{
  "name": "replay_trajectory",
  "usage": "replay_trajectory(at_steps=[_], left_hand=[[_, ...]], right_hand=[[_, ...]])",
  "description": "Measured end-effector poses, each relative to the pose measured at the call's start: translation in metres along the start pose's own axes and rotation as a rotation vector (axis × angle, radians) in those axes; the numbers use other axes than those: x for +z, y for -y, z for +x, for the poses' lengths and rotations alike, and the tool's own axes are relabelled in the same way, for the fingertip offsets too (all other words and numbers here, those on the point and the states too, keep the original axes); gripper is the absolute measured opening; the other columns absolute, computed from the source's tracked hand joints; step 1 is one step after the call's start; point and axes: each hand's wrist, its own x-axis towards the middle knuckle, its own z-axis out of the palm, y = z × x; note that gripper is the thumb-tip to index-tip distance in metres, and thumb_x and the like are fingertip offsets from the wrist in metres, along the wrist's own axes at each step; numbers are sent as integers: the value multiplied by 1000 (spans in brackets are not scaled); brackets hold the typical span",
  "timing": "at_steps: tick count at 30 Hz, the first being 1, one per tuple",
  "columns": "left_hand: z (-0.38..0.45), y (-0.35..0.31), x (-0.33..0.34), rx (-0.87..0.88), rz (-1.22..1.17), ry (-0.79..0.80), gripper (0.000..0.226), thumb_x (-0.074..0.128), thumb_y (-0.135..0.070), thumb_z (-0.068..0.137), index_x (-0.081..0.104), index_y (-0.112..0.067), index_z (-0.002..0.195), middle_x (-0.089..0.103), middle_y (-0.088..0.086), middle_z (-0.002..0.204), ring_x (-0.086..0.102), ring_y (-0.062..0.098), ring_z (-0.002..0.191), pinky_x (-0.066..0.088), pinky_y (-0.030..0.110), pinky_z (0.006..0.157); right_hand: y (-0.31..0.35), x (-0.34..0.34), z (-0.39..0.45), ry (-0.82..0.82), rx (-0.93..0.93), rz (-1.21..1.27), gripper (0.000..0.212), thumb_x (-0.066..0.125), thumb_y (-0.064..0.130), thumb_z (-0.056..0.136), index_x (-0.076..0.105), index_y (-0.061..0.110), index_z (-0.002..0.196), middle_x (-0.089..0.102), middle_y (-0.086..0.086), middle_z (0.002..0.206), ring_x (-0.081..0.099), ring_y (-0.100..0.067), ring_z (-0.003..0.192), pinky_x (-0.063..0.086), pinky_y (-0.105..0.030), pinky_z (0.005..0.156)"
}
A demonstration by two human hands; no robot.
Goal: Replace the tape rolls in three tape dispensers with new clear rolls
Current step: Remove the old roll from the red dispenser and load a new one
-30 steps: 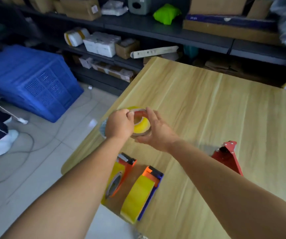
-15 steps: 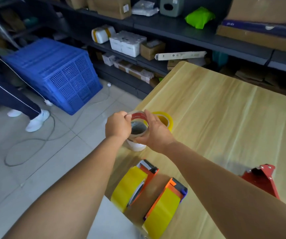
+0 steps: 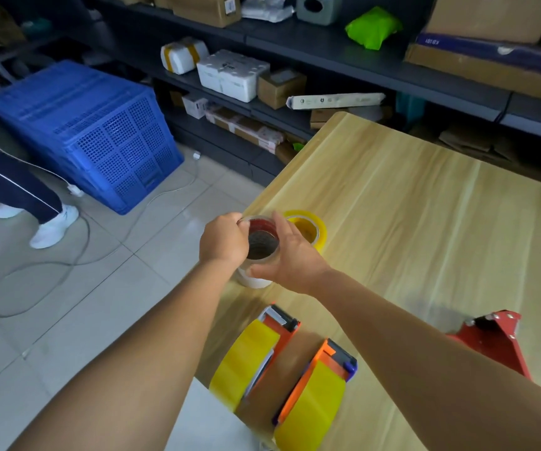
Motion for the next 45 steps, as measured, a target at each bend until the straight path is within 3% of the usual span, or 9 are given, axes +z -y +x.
replay_trajectory(at_steps=[3,7,12,16,20,26,32,38,45], left_hand=[[3,-11,-1,55,-8,54,43,44,-35,96,49,-15,134,59,9,129,54,29,118,45,38,90],[7,-27,-1,209,67,102,48,44,-36,96,42,-17,140,51,7,140,48,27,126,40,41,100],[7,-47,9,371,157,159,47,46,-30,96,41,-18,141,45,5,144,42,27,131,35,39,106],[6,-66,23,444,127,248,49,46,-21,96,36,-18,144,40,2,148,39,23,134,33,36,108],[-1,-83,41,440,117,321,50,42,-16,97,32,-19,146,36,2,151,39,24,134,34,36,106],[-18,-84,73,421,197,465,54,44,-15,95,28,-16,147,33,7,151,37,26,135,33,37,107],[-39,-77,99,379,202,563,59,46,-13,93,24,-14,148,23,9,156,29,24,140,27,32,110],[-61,-77,116,377,175,657,65,48,-6,88,27,-22,148,29,7,153,34,22,138,29,29,110],[-72,-83,118,345,83,646,66,52,-6,87,31,-21,147,24,10,155,28,20,141,22,26,113]], right_hand=[[-6,-8,-2,-7,5,33,116,72,53,65,1,22,151,18,0,158,18,-17,143,30,-38,112],[-28,-19,0,-5,54,10,95,62,36,79,3,17,152,12,-3,160,10,-20,146,19,-39,117],[-55,-15,10,152,157,-456,83,51,19,87,1,21,153,-1,4,161,-6,-19,147,5,-42,118],[-67,-9,18,268,149,-745,74,43,14,91,3,23,152,2,4,161,-11,-19,147,6,-45,118],[-84,-18,11,159,147,-789,57,41,24,96,23,21,150,17,0,159,-1,-17,147,10,-39,118],[-114,-46,-23,-8,221,-589,39,52,29,92,54,25,131,40,5,148,15,-14,144,17,-28,113],[-136,-66,-62,-11,259,-525,40,57,23,88,57,27,128,46,7,143,20,-13,142,22,-25,112],[-143,-77,-86,23,327,-528,63,48,0,80,54,40,128,43,5,141,30,-18,135,28,-29,110],[-143,-75,-99,-67,201,-609,35,55,26,90,58,37,123,55,12,133,32,-18,130,24,-31,100]])
